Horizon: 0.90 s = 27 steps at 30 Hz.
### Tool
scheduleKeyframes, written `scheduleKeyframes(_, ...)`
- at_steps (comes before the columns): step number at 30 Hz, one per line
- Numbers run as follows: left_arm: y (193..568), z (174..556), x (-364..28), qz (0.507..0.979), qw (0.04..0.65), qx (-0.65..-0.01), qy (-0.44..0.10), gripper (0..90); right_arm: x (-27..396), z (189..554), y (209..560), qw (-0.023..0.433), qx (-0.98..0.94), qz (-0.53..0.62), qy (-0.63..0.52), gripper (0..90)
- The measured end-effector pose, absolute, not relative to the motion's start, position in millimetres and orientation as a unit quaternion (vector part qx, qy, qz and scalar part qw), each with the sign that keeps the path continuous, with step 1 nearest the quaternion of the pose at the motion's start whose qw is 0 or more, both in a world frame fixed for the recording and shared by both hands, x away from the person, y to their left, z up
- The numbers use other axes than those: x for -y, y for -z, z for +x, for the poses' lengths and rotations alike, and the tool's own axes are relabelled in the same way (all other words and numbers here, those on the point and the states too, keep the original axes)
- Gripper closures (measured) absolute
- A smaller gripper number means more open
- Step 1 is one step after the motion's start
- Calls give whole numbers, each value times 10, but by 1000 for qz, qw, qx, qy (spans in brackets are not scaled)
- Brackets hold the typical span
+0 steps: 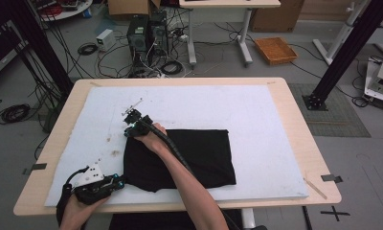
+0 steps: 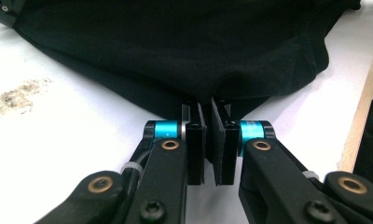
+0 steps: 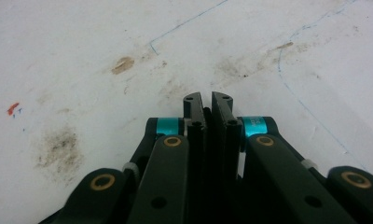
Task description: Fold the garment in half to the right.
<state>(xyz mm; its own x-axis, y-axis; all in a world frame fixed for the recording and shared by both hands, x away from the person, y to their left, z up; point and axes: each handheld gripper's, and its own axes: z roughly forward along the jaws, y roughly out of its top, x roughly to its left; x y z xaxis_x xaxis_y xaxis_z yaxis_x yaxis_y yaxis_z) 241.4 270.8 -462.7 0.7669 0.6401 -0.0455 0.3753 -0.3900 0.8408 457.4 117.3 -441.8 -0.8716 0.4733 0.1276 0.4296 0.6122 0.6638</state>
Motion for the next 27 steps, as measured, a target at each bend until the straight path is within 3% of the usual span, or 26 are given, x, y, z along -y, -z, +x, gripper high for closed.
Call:
scheduleKeyframes(17, 4528, 2366, -2786, 806, 477, -310, -161, 854, -1163, 4514, 4214, 44, -890, 234, -388, 870)
scheduleKeyframes(27, 4327, 2284, -3105, 793, 483, -318, -189, 853, -1311, 4491, 4005, 45, -875, 225, -425, 869)
